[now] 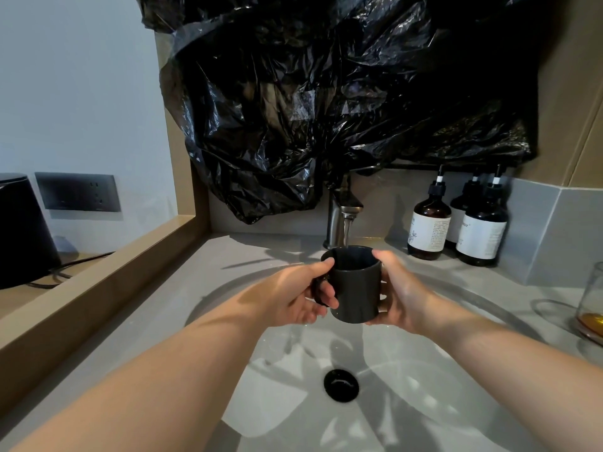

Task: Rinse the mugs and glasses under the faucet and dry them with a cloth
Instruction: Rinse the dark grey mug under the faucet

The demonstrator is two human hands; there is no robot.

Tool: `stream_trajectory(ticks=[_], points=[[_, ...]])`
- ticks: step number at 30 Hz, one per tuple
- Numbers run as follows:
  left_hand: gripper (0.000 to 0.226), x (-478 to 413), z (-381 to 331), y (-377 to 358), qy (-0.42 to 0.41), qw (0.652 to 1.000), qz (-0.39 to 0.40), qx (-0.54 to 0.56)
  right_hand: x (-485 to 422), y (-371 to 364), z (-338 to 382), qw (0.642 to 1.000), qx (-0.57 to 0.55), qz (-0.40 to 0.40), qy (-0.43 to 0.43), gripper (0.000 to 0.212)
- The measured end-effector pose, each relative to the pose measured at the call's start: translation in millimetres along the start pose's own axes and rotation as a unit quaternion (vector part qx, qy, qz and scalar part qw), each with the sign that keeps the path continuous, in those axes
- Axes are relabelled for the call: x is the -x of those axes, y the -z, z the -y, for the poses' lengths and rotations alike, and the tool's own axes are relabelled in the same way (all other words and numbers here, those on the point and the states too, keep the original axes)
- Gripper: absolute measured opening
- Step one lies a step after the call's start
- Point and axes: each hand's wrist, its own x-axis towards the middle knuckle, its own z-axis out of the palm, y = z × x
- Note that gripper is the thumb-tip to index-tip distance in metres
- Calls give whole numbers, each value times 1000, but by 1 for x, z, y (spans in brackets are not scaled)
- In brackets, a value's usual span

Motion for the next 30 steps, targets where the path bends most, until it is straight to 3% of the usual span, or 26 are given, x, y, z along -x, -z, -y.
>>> stream_trajectory(ticks=[8, 17, 27, 30], points=[[50, -2, 1, -6, 33, 999, -2, -10, 2, 3, -1, 999, 28, 26, 13, 52], [46, -8, 5, -20, -23, 995, -98, 2, -3, 3, 5, 1000, -13, 16, 6, 46], [41, -9, 9, -26, -119, 962, -190, -157, -6, 7, 9, 997, 30, 0, -69, 61], [44, -7, 8, -23, -162, 923, -222, -270, -8, 8, 11, 998, 24, 16, -64, 63]])
